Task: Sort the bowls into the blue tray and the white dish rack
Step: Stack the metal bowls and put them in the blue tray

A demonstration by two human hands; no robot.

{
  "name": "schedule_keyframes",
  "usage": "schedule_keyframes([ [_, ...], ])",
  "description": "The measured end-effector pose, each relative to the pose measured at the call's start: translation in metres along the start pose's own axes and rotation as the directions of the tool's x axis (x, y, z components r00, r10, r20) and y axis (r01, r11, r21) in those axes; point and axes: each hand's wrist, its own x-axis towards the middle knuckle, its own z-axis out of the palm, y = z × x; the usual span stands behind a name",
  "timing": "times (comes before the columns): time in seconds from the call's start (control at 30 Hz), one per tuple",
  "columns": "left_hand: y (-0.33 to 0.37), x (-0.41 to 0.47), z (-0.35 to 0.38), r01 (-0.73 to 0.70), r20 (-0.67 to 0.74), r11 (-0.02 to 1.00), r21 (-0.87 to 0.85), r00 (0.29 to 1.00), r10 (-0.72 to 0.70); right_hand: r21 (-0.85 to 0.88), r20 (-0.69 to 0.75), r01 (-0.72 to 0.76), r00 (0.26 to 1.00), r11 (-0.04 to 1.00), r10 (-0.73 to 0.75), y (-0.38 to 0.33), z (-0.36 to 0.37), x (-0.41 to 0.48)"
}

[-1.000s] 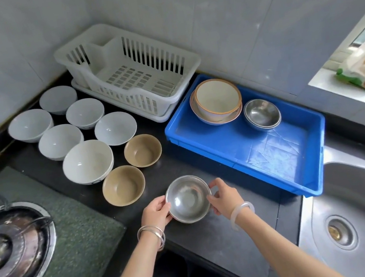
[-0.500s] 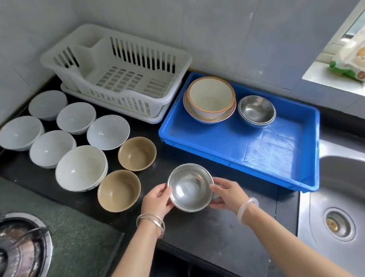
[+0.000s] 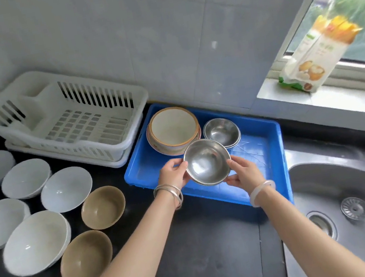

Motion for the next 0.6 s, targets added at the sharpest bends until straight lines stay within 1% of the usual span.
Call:
schedule_keyframes([
  [0.1,0.009,0.024,0.033,-0.015,0.047,1.0,0.02,0.999,0.014,0.035,-0.108,0.011,0.994,0.999,-0.007,-0.013,-0.018,0.022],
  [0.2,0.017,0.051,0.062,-0.057,0.077,0.992,0.111,0.996,0.048,0.057,-0.205,0.023,0.979,0.998,-0.011,-0.024,-0.034,0.048],
  [0.4,0.027,0.098,0.097,-0.083,0.043,0.944,0.319,0.996,0.073,0.045,-0.285,0.0,0.958,0.999,0.013,-0.04,-0.046,0.099],
  [0.5,0.027,0.109,0.103,-0.131,0.033,0.887,0.443,0.991,0.13,0.012,-0.288,-0.025,0.957,1.0,0.027,-0.041,-0.045,0.119],
  [0.6,0.028,0.114,0.106,-0.175,0.044,0.793,0.584,0.982,0.184,-0.074,-0.296,-0.058,0.955,0.996,0.034,-0.041,-0.045,0.135],
])
